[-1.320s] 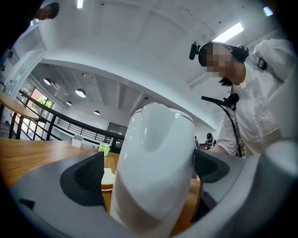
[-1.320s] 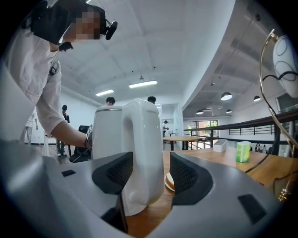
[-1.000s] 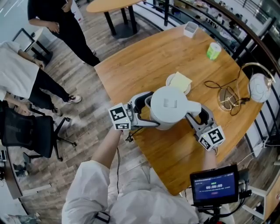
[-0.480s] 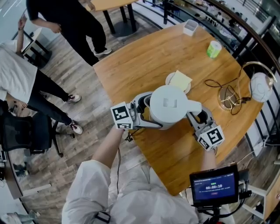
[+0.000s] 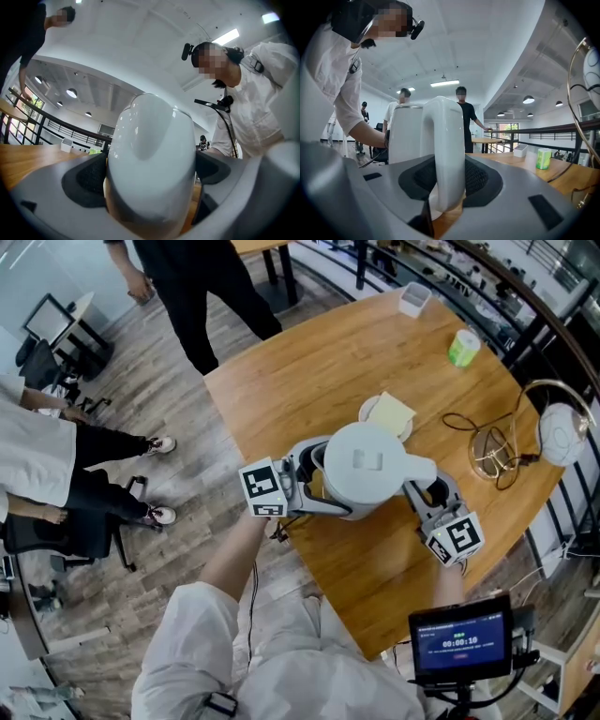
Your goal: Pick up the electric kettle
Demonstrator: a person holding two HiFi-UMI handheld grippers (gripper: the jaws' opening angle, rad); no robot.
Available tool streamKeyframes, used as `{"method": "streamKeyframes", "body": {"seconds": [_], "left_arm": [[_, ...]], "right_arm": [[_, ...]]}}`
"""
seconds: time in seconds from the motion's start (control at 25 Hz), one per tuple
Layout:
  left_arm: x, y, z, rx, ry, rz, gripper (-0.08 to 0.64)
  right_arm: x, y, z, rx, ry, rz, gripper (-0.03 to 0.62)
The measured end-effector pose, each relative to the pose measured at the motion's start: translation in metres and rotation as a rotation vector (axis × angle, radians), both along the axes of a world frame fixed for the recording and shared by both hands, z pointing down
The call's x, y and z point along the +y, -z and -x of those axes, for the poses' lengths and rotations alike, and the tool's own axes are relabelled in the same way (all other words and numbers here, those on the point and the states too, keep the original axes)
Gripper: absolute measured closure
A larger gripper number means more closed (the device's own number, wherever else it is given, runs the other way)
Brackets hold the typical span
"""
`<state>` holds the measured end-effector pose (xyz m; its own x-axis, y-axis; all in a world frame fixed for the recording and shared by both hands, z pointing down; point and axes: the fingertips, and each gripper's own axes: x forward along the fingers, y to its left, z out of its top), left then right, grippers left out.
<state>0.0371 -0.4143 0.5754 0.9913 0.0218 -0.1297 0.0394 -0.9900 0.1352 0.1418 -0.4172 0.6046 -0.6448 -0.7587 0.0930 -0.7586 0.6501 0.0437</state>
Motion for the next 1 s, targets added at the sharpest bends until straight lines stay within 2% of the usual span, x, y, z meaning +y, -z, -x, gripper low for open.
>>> {"method": "streamKeyframes", "body": {"seconds": [0.32,0.48,0.76,1.0], "left_arm": [[0.008,0.050,0.004,0.019,0.012,0.001,-0.021],[0.014,0.060,0.003,0.016,0.006,-0.009,-0.021],[0.031,0.123,0.002,0.037,0.008,-0.024,-0.021],[0.045,0.156,0.003,0.040,0.009,-0.031,-0.020]], "right_arm": [[0.008,0.052,0.003,-0.003,-0.003,-0.018,0.457],[0.014,0.065,0.002,0.003,-0.013,-0.036,0.457],[0.030,0.129,0.001,0.004,-0.016,-0.063,0.457],[0.044,0.162,0.002,-0.006,-0.017,-0.080,0.457]]}}
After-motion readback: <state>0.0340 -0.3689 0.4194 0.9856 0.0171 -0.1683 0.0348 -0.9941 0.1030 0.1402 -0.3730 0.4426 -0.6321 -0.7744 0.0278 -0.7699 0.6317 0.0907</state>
